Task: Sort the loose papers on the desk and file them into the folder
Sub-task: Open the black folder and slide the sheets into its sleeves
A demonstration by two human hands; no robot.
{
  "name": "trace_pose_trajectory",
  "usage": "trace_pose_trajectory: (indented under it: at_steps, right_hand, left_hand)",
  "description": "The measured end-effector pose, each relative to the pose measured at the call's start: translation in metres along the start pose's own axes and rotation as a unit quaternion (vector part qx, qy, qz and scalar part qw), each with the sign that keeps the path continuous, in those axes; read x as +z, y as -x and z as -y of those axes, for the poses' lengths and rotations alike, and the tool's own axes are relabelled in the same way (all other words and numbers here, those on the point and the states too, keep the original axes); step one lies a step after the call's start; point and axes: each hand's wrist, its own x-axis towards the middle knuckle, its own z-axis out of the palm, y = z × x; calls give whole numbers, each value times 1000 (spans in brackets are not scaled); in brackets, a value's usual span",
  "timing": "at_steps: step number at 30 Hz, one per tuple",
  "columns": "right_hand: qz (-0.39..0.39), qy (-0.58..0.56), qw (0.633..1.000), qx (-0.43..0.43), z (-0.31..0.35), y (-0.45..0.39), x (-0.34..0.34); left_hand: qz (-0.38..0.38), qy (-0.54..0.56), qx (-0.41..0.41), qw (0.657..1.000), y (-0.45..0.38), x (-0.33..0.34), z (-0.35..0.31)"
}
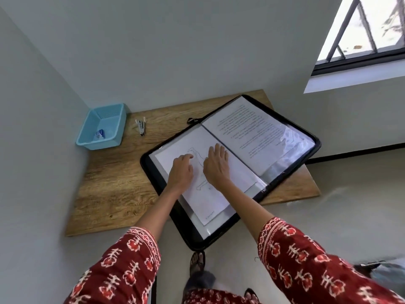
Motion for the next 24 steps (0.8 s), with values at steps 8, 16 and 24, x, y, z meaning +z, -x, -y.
trace_pose_trajectory:
  at_steps: [8,16,24]
  right_hand:
    - [-13,28,995,96,-13,-10,31]
    - [-68,38,973,216,-12,8,45]
    - [-129,-13,883,451,-30,26,35]
  left_hand:
    - [116,-39,154,981,-69,46,6]
    - [110,-117,167,973,-74,47,42]
    - [128,-138,80,979,-83,23,73]
